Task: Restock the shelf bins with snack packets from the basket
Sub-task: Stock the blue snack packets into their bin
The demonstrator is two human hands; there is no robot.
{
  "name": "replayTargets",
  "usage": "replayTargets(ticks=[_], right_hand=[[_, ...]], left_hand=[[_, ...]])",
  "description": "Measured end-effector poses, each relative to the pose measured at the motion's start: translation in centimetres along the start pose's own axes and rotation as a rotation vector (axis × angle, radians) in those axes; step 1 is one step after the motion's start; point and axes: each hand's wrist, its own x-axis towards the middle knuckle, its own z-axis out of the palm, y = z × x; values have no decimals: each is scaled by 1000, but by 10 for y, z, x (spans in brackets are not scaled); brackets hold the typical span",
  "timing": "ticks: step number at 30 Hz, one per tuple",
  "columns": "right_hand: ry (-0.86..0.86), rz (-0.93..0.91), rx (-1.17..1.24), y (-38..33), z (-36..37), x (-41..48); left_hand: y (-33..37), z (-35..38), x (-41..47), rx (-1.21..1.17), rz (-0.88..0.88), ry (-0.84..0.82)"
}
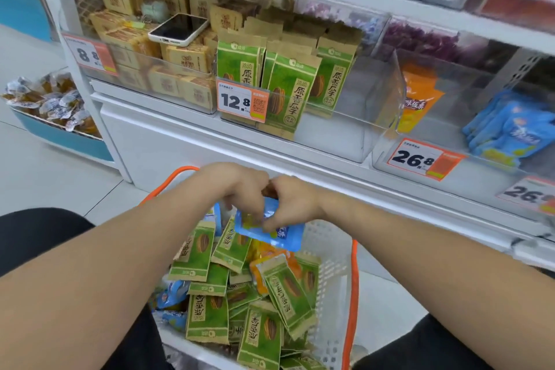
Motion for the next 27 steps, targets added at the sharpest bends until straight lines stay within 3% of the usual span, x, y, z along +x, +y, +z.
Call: replayTargets(ticks=[7,12,15,17,20,24,27], right_hand=[[418,-2,20,-2,-92,-57],[815,-26,408,2,-148,-89],[1037,131,511,6,-169,-101],[957,238,517,9,-179,-110],[695,266,561,20,-194,-124],[684,327,691,46,-207,-143],[671,407,729,83,-200,-155]], left_hand=[[15,-35,-22,-399,223,304],[59,-49,-26,-814,413,517],[101,-61,-22,-894,495,706],[126,-67,-17,-873,509,816],[153,-74,-6,-890,453,937],[180,-78,11,-890,568,906],[194,-72,22,-581,551,1031]])
